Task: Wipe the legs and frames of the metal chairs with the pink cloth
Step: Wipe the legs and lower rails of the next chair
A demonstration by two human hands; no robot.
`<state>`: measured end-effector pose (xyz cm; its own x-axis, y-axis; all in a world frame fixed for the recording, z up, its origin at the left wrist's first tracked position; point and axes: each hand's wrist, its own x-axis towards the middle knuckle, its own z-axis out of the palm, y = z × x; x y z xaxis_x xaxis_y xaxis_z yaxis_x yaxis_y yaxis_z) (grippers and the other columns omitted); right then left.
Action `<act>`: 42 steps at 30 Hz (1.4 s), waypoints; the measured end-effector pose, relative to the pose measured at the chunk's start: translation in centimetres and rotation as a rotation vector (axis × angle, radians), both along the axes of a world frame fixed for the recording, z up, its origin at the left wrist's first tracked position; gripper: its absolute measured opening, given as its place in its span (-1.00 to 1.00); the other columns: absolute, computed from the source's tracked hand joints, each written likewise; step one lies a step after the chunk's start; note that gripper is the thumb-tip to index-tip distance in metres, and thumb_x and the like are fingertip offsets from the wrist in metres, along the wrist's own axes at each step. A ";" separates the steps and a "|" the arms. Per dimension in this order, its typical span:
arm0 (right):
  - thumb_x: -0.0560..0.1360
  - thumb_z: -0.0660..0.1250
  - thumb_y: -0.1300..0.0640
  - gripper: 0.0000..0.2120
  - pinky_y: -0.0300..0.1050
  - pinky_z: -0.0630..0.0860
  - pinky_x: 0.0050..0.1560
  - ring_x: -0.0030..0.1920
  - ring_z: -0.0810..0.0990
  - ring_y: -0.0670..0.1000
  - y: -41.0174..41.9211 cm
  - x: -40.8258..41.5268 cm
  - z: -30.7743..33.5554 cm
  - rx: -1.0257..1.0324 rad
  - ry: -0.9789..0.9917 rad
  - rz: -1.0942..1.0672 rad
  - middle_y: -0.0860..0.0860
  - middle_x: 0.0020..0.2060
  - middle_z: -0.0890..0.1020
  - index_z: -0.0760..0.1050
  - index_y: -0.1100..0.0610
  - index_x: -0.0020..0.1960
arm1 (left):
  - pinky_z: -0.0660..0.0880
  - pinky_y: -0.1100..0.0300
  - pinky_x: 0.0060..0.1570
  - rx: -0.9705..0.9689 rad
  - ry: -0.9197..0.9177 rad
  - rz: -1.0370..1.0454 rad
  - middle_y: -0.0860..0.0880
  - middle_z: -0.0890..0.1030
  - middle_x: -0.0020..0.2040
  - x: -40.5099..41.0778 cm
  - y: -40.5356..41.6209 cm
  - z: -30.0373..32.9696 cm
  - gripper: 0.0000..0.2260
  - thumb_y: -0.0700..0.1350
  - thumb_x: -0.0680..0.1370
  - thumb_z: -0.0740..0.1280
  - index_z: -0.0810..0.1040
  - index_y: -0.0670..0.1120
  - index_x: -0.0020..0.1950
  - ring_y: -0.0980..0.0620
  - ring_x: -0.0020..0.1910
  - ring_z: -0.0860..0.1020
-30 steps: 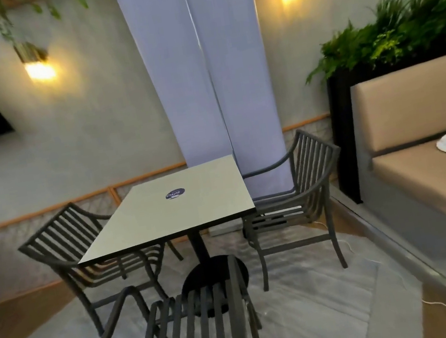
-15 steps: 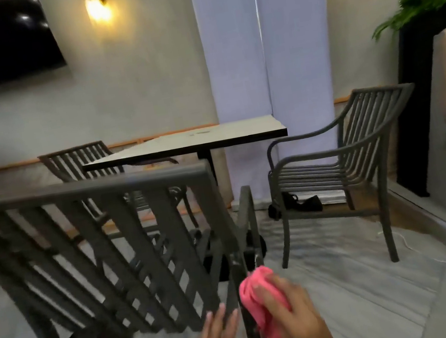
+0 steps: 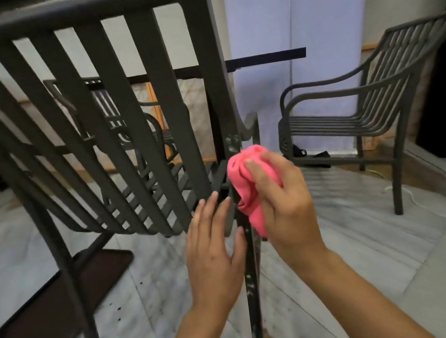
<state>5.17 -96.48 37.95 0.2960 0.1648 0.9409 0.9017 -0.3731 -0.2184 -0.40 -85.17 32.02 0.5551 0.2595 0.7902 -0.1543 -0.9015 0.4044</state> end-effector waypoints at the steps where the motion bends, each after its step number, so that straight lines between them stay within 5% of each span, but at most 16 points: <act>1: 0.54 0.13 0.15 -0.64 0.12 0.52 0.10 0.13 0.50 0.28 0.1 0.2 0.4 0.009 -0.040 -0.040 0.28 0.19 0.49 0.47 0.23 0.28 | 0.14 0.15 0.43 -0.001 -0.023 0.008 0.09 0.29 0.46 0.2 0.1 -0.1 -0.57 0.04 0.55 0.17 0.32 0.02 0.42 0.10 0.47 0.18; 7: 0.51 0.17 0.12 -0.61 0.10 0.55 0.06 0.14 0.48 0.27 1.8 1.3 3.6 -0.013 -0.112 -0.081 0.28 0.20 0.48 0.46 0.22 0.29 | 0.15 0.15 0.42 -0.050 -0.002 0.047 0.09 0.24 0.48 0.7 -0.1 -0.1 -0.56 0.04 0.55 0.18 0.26 0.08 0.43 0.10 0.47 0.17; 10: 0.55 0.16 0.09 -0.65 0.01 0.51 0.12 0.17 0.45 0.15 2.9 2.1 4.4 0.050 0.009 0.015 0.17 0.18 0.47 0.33 0.08 0.32 | 0.14 0.16 0.42 -0.001 -0.033 0.079 0.05 0.23 0.48 1.4 -0.1 0.5 -0.57 0.01 0.55 0.17 0.26 0.07 0.43 0.05 0.47 0.17; 13: 0.50 0.17 0.27 -0.65 0.10 0.49 0.12 0.17 0.46 0.18 3.3 2.9 3.4 0.068 0.084 0.015 0.21 0.17 0.50 0.48 0.19 0.26 | 0.14 0.23 0.43 -0.020 -0.088 0.013 0.04 0.29 0.45 2.1 -0.9 1.0 -0.58 -0.04 0.55 0.18 0.31 -0.02 0.41 0.07 0.45 0.22; 17: 0.50 0.17 0.24 -0.63 0.16 0.55 0.05 0.14 0.52 0.23 3.6 3.2 3.2 0.050 0.069 0.034 0.24 0.18 0.52 0.45 0.19 0.30 | 0.18 0.42 0.35 -0.291 -0.111 -0.156 0.07 0.32 0.42 2.7 -2.2 1.9 -0.58 -0.16 0.58 0.23 0.26 -0.02 0.43 0.21 0.40 0.26; 22: 0.47 0.25 0.14 -0.55 0.03 0.62 -0.03 0.07 0.58 0.17 3.3 3.3 2.8 -0.041 -0.009 -0.062 0.23 0.16 0.53 0.41 0.20 0.35 | 0.38 0.35 0.24 -0.597 -0.223 -0.219 0.08 0.41 0.29 3.1 -2.8 3.9 -0.57 -0.32 0.56 0.17 0.28 0.10 0.34 0.23 0.27 0.41; 32: 0.46 0.33 0.17 -0.58 -0.11 0.55 0.01 0.05 0.59 0.15 2.9 2.9 1.2 -0.070 0.018 -0.094 0.22 0.13 0.55 0.47 0.22 0.30 | 0.37 0.27 0.31 -0.573 -0.062 -0.264 0.14 0.42 0.32 3.7 -1.9 5.4 -0.42 -0.43 0.51 0.09 0.33 0.11 0.41 0.27 0.29 0.39; 35: 0.49 0.27 0.13 -0.61 -0.09 0.58 0.00 0.06 0.58 0.13 2.9 2.7 0.8 -0.073 0.044 -0.086 0.21 0.14 0.55 0.48 0.21 0.30 | 0.43 0.20 0.27 -0.619 -0.035 -0.278 0.16 0.47 0.27 3.7 -1.8 5.5 -0.39 -0.43 0.50 0.10 0.35 0.17 0.36 0.26 0.24 0.43; 39: 0.36 0.47 0.27 -0.50 -0.03 0.58 -0.02 0.03 0.60 0.19 2.7 2.8 -0.1 -0.126 0.045 -0.097 0.26 0.12 0.55 0.49 0.22 0.28 | 0.50 0.22 0.18 -0.667 -0.021 -0.280 0.12 0.53 0.18 3.4 -1.7 5.6 -0.42 -0.41 0.51 0.13 0.42 0.25 0.26 0.25 0.15 0.50; 42: 0.43 0.36 0.23 -0.59 -0.07 0.59 -0.05 0.02 0.60 0.17 2.6 2.8 -0.3 -0.132 0.028 -0.100 0.25 0.11 0.56 0.49 0.22 0.28 | 0.52 0.28 0.10 -0.701 -0.009 -0.287 0.07 0.57 0.13 3.2 -1.6 5.9 -0.41 -0.41 0.51 0.13 0.41 0.34 0.11 0.21 0.10 0.54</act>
<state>7.93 -93.90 37.67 0.3425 0.2545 0.9044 0.8531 -0.4876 -0.1858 2.80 -86.79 37.91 0.6709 0.5495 0.4980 -0.3499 -0.3575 0.8659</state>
